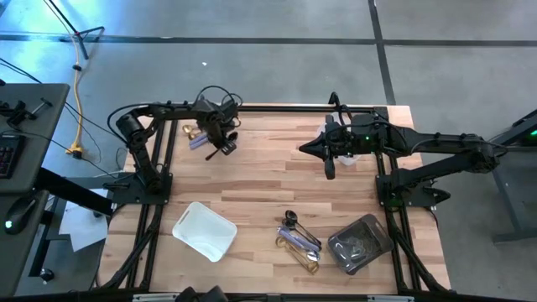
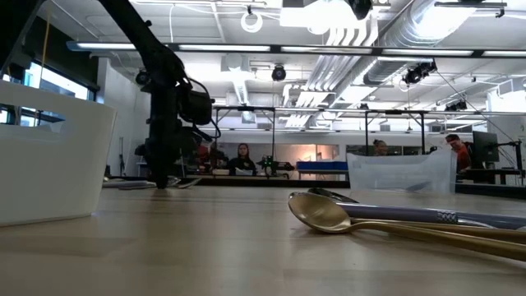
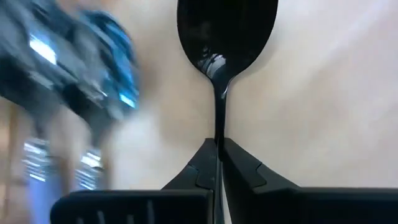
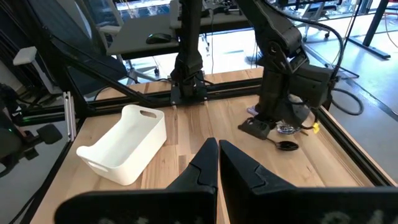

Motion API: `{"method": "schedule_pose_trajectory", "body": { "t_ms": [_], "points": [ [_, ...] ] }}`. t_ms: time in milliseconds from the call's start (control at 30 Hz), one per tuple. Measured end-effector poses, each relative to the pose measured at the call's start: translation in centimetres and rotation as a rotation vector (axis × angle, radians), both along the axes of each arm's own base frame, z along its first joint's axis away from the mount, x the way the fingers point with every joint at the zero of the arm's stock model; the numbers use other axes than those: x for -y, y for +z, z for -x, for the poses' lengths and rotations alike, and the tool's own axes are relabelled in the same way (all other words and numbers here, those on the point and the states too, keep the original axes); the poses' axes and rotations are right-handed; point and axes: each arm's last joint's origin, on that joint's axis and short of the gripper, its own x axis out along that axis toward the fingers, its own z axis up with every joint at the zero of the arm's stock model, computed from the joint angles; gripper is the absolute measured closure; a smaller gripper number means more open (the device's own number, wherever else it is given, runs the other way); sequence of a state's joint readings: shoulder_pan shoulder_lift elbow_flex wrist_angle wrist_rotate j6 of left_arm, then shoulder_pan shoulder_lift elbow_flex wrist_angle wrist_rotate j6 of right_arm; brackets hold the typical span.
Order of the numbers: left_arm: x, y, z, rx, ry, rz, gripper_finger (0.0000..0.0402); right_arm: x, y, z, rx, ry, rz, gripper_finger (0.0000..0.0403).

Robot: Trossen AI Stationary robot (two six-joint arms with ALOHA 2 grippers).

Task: Sort silverware by color (type)
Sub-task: Put the black spoon into the transparent bin

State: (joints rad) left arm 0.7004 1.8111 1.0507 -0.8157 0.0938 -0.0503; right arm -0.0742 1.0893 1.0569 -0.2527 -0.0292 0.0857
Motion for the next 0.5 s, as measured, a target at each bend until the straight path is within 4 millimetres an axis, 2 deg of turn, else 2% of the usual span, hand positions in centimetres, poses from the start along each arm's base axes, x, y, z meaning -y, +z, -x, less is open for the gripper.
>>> {"method": "schedule_pose_trajectory", "body": {
  "t_ms": [300,400,500],
  "points": [
    [0.5,2.4,0.2,0.069,-0.046,-0.053,0.0401,0.0,0.0,0.0,-0.001,0.005,0.015,0.0403],
    [0.9,3.9,0.2,0.111,-0.065,-0.091,0.0401,0.0,0.0,0.0,-0.001,0.005,0.016,0.0403],
    [1.9,6.4,0.3,0.191,-0.092,-0.162,0.0401,0.0,-0.1,0.0,-0.008,0.006,0.017,0.0403]
  ]
}}
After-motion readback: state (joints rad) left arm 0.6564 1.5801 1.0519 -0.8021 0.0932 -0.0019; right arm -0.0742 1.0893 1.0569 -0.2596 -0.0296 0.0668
